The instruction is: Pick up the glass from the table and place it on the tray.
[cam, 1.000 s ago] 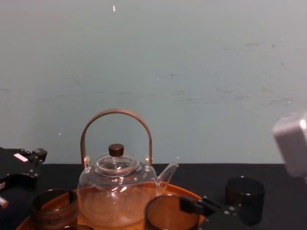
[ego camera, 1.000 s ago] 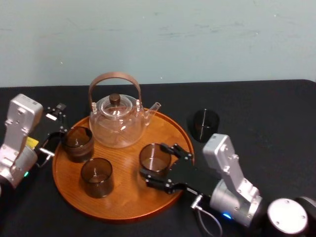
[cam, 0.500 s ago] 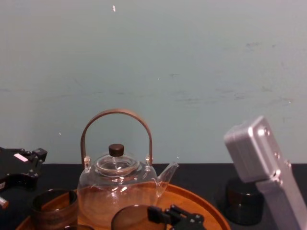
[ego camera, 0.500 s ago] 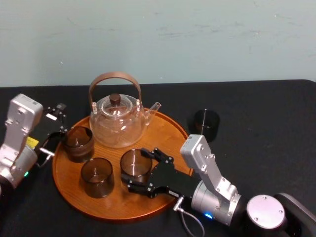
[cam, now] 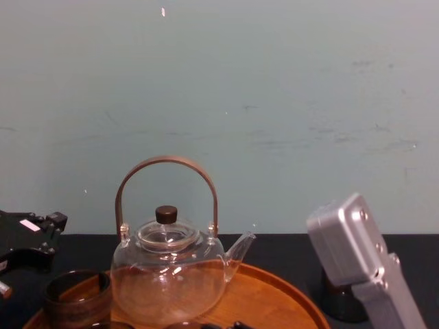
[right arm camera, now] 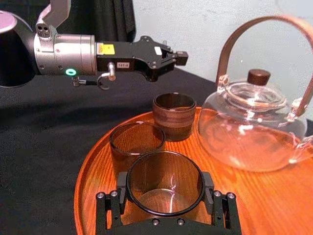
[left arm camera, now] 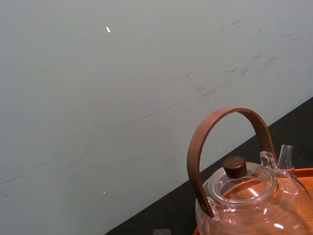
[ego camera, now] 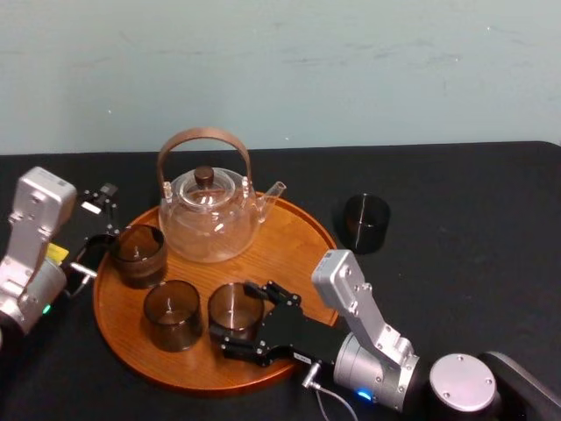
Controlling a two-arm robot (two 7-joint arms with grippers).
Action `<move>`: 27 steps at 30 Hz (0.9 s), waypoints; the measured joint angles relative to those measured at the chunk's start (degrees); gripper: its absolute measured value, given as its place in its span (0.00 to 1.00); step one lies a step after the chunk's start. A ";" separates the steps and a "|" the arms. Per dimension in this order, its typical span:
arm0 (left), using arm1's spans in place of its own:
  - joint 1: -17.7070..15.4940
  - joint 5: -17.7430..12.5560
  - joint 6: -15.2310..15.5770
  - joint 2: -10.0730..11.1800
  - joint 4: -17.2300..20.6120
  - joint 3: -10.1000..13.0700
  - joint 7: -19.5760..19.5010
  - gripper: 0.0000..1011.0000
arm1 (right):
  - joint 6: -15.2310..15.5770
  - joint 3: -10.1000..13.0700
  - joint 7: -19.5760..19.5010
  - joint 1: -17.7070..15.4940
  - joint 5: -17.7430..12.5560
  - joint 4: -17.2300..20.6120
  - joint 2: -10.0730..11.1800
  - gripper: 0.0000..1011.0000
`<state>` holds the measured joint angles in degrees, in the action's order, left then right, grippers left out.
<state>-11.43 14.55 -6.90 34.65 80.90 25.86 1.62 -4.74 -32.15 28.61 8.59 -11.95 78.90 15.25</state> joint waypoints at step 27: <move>0.00 0.00 -0.01 0.00 0.00 0.00 0.00 0.00 | 0.73 -0.85 -0.16 -0.11 0.21 -0.90 0.19 0.99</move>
<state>-11.43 14.55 -6.91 34.65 80.90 25.86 1.62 -4.00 -33.00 28.45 8.48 -11.74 78.00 15.43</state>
